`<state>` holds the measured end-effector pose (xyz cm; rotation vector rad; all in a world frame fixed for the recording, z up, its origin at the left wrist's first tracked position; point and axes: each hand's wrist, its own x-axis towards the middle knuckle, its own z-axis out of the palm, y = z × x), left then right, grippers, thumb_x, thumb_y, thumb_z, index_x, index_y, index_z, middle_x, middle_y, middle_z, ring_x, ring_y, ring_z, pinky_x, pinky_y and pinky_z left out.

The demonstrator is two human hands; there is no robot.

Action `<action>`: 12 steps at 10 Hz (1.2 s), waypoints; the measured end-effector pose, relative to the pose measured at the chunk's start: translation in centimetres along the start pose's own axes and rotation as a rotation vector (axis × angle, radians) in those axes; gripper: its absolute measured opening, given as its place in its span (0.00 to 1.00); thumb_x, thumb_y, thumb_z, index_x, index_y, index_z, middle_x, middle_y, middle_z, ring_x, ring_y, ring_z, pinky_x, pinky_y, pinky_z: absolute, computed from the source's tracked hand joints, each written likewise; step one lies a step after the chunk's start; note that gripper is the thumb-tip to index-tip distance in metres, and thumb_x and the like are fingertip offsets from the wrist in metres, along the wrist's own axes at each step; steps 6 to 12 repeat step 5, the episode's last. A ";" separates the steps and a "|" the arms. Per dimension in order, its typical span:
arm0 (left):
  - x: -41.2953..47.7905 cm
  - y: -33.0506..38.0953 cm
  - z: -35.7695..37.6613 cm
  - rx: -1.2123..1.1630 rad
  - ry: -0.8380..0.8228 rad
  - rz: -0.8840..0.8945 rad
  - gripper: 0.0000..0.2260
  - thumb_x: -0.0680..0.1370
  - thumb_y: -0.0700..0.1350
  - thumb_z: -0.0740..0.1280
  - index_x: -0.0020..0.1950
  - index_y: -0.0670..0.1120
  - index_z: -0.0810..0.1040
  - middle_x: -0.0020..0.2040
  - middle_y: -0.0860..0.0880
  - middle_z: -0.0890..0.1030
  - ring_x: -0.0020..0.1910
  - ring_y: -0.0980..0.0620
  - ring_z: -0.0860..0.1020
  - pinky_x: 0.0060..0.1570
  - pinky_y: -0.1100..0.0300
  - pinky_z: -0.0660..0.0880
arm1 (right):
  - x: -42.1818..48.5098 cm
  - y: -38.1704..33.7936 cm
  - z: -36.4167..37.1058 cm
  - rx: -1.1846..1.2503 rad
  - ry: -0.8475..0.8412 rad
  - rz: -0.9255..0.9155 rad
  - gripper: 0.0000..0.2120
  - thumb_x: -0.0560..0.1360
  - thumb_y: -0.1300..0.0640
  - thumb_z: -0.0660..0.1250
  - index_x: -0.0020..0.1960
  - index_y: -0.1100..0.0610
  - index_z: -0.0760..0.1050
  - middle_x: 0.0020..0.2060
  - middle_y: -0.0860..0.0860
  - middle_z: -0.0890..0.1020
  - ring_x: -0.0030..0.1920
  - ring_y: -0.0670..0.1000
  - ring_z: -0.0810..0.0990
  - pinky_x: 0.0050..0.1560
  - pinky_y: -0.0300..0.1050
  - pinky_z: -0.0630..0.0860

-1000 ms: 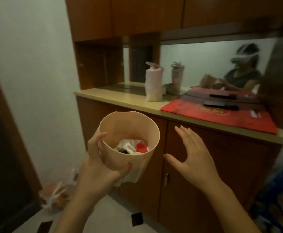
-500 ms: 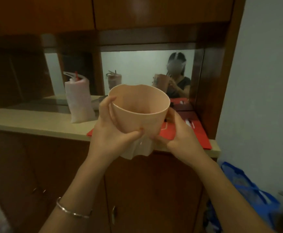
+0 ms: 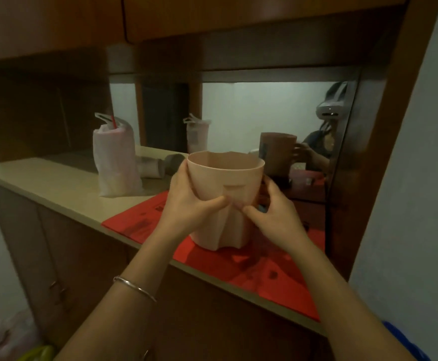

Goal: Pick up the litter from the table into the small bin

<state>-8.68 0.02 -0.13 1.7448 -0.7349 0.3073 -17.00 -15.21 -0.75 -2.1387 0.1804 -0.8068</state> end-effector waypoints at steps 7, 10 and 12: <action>-0.4 0.2 -0.6 0.190 -0.049 -0.075 0.51 0.61 0.61 0.75 0.75 0.51 0.49 0.74 0.47 0.58 0.69 0.48 0.64 0.64 0.48 0.69 | 0.6 1.0 0.3 -0.045 0.008 -0.003 0.38 0.68 0.50 0.70 0.71 0.50 0.53 0.69 0.53 0.67 0.67 0.54 0.67 0.66 0.55 0.68; -0.4 0.2 -0.6 0.190 -0.049 -0.075 0.51 0.61 0.61 0.75 0.75 0.51 0.49 0.74 0.47 0.58 0.69 0.48 0.64 0.64 0.48 0.69 | 0.6 1.0 0.3 -0.045 0.008 -0.003 0.38 0.68 0.50 0.70 0.71 0.50 0.53 0.69 0.53 0.67 0.67 0.54 0.67 0.66 0.55 0.68; -0.4 0.2 -0.6 0.190 -0.049 -0.075 0.51 0.61 0.61 0.75 0.75 0.51 0.49 0.74 0.47 0.58 0.69 0.48 0.64 0.64 0.48 0.69 | 0.6 1.0 0.3 -0.045 0.008 -0.003 0.38 0.68 0.50 0.70 0.71 0.50 0.53 0.69 0.53 0.67 0.67 0.54 0.67 0.66 0.55 0.68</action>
